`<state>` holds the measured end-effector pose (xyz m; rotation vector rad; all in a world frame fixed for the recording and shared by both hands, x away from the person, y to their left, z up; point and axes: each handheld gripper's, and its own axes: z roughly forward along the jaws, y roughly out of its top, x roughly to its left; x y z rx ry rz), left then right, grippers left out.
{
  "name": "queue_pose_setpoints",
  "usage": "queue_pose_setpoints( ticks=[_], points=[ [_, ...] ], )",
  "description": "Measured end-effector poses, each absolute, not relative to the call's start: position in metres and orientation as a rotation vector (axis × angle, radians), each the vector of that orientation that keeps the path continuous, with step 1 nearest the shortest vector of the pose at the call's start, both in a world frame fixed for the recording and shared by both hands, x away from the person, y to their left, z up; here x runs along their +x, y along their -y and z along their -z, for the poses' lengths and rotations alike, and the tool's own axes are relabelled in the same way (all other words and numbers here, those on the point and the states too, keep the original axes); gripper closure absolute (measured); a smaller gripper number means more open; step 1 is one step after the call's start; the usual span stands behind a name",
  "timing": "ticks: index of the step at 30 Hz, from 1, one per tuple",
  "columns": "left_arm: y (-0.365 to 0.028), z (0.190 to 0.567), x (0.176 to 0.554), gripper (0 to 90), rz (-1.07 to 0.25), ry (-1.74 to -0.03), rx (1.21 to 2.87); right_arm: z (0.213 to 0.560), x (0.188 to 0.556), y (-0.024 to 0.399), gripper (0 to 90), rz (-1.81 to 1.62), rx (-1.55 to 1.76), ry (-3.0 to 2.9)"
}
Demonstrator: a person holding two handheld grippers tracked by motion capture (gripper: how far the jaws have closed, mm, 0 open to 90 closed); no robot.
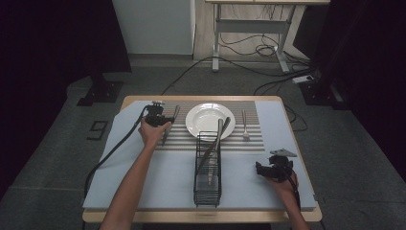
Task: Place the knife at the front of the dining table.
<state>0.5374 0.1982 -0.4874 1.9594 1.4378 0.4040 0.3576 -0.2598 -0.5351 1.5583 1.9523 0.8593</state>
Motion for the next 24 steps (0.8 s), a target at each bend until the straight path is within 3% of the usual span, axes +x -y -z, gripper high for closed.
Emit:
queue_pose_setpoints(
  ticks=[8, 24],
  points=[
    [-0.203, 0.496, 0.514, 46.2, -0.36, -1.419, 1.992, 0.535, 0.358, 0.26, 10.8, -0.857, 1.558, -1.952],
    [-0.193, 0.51, 0.501, 45.7, -0.411, -1.439, 2.051, 0.535, 0.357, 0.259, 10.8, -0.859, 1.561, -1.95]
  ],
)
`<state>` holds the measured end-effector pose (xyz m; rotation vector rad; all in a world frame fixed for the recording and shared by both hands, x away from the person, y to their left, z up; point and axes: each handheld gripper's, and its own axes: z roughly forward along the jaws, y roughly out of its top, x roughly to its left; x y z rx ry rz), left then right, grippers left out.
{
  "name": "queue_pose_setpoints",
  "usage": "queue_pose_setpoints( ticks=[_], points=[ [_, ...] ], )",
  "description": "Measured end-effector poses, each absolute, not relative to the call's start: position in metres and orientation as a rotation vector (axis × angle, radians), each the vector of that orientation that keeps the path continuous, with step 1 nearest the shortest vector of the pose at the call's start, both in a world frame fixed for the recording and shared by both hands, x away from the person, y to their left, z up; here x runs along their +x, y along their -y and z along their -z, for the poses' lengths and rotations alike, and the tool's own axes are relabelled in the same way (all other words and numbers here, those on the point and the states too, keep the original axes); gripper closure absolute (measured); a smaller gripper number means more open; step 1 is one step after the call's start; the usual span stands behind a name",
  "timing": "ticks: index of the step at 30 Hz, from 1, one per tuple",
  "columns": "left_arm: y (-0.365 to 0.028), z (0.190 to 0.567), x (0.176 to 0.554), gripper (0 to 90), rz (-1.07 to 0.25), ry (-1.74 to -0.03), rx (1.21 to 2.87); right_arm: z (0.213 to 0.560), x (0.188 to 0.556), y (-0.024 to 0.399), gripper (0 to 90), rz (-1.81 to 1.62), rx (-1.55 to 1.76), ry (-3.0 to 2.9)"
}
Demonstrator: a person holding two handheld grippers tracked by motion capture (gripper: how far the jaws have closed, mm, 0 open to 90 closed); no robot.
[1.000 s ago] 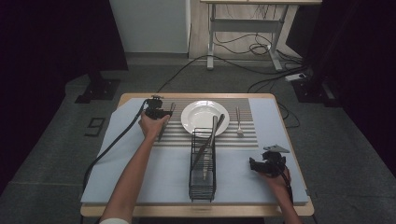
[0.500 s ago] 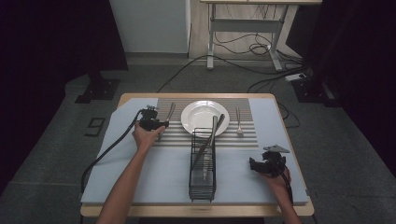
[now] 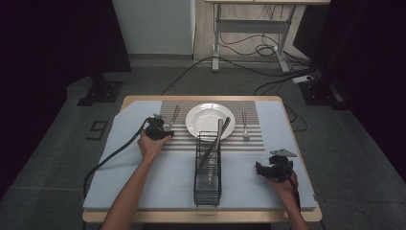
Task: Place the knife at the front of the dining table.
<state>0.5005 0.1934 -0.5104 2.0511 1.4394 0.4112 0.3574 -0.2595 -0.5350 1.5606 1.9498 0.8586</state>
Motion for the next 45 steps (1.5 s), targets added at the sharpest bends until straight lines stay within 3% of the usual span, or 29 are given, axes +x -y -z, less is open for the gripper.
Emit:
queue_pose_setpoints(
  ticks=[45],
  points=[
    [-0.189, 0.516, 0.482, 49.4, -0.319, -1.387, 1.965, 0.535, 0.357, 0.259, 10.8, -0.859, 1.56, -1.95]
  ],
)
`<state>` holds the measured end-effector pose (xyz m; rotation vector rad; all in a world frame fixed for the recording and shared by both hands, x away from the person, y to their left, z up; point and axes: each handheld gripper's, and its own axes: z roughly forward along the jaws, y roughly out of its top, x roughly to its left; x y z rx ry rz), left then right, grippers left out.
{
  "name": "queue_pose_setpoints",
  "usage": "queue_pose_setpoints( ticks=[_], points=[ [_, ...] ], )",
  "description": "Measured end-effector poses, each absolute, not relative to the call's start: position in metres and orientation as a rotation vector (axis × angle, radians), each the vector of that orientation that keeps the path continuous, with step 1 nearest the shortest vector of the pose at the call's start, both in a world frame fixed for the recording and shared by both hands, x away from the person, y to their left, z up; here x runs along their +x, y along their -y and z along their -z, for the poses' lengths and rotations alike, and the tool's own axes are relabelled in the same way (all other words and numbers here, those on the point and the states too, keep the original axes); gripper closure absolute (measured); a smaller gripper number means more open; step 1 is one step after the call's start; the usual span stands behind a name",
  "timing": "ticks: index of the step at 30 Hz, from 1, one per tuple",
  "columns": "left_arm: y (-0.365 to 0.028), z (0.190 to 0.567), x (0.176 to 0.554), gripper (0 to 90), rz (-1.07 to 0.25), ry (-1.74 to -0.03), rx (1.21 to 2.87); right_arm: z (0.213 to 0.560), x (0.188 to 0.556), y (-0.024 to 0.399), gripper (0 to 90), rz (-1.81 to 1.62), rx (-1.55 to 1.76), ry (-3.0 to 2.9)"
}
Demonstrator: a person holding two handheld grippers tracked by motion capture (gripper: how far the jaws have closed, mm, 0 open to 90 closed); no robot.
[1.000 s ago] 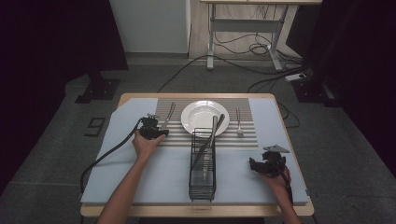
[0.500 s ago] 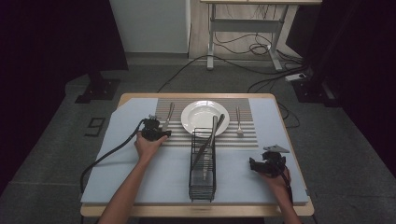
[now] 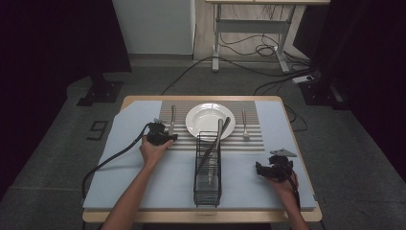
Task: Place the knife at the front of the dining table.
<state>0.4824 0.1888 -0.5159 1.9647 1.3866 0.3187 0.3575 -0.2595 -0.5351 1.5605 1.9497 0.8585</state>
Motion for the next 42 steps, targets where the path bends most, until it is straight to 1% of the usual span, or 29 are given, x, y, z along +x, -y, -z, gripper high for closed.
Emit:
queue_pose_setpoints(
  ticks=[4, 8, 17, 21, 24, 28, 32, 37, 40, 42],
  points=[
    [-0.191, 0.515, 0.483, 49.1, -0.332, -1.393, 1.977, 0.535, 0.357, 0.259, 10.8, -0.858, 1.561, -1.95],
    [-0.191, 0.514, 0.48, 46.6, -0.345, -1.381, 1.986, 0.535, 0.357, 0.26, 10.9, -0.859, 1.56, -1.95],
    [-0.194, 0.501, 0.462, 41.9, -0.356, -1.313, 1.972, 0.535, 0.357, 0.26, 10.9, -0.861, 1.561, -1.949],
    [-0.197, 0.492, 0.446, 41.7, -0.354, -1.255, 1.975, 0.535, 0.357, 0.26, 10.9, -0.862, 1.561, -1.949],
    [-0.198, 0.486, 0.432, 39.5, -0.333, -1.206, 1.984, 0.535, 0.357, 0.26, 10.9, -0.861, 1.561, -1.95],
    [-0.203, 0.48, 0.411, 37.4, -0.369, -1.154, 1.997, 0.535, 0.357, 0.259, 10.9, -0.861, 1.561, -1.949],
    [-0.207, 0.477, 0.394, 36.6, -0.366, -1.104, 1.996, 0.535, 0.357, 0.26, 10.9, -0.859, 1.56, -1.95],
    [-0.215, 0.477, 0.373, 36.3, -0.337, -1.081, 1.967, 0.535, 0.357, 0.26, 10.9, -0.859, 1.561, -1.952],
    [-0.22, 0.481, 0.362, 36.3, -0.369, -1.083, 1.974, 0.535, 0.357, 0.26, 10.9, -0.858, 1.56, -1.952],
    [-0.224, 0.484, 0.354, 36.4, -0.356, -1.085, 1.962, 0.535, 0.357, 0.26, 10.9, -0.858, 1.559, -1.951]
  ],
)
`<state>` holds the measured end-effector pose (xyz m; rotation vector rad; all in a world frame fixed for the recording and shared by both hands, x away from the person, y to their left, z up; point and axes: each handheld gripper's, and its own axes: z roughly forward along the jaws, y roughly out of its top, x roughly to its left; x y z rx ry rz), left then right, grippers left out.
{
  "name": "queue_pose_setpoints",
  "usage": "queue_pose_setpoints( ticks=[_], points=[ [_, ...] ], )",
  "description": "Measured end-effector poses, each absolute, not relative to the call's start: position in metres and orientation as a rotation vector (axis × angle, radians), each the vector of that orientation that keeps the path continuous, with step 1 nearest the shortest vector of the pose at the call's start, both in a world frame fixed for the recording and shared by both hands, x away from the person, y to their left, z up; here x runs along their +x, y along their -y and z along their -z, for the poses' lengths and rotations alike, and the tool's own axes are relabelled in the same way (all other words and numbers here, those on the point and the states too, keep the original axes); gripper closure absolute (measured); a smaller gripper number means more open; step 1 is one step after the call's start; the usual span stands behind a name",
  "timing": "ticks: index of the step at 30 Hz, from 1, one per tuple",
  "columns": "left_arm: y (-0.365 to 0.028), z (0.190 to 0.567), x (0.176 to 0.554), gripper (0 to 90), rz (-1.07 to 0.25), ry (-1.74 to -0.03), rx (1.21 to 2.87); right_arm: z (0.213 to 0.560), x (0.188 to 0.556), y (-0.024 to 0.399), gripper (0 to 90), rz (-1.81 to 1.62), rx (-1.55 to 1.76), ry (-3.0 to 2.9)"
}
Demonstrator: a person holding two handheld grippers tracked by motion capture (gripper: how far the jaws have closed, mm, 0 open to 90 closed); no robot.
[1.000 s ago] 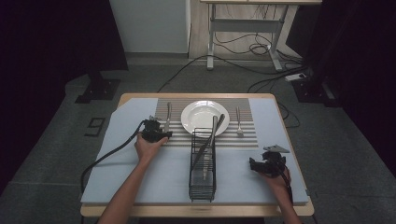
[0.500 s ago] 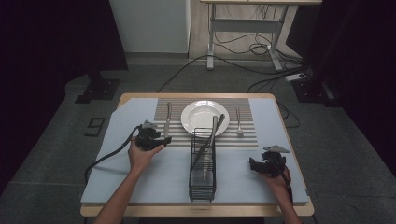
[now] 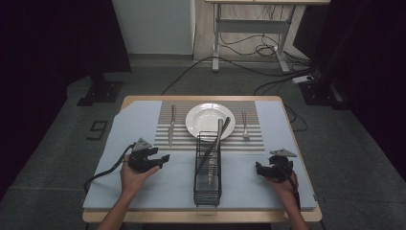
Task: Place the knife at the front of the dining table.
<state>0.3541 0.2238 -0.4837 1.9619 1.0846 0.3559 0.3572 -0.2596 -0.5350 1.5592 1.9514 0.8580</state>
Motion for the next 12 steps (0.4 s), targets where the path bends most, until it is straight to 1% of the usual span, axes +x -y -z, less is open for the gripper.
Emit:
queue_pose_setpoints(
  ticks=[5, 7, 12],
  points=[
    [-0.2255, 0.4893, 0.3428, 36.3, -0.38, -1.077, 1.971, 0.535, 0.3571, 0.2596, 10.9, -0.858, 1.559, -1.952],
    [-0.2255, 0.4879, 0.3422, 36.2, -0.363, -1.068, 1.96, 0.535, 0.3572, 0.2596, 10.9, -0.858, 1.56, -1.951],
    [-0.2269, 0.4873, 0.3432, 36.3, -0.374, -1.072, 1.952, 0.535, 0.3571, 0.2595, 10.9, -0.859, 1.56, -1.951]
  ],
)
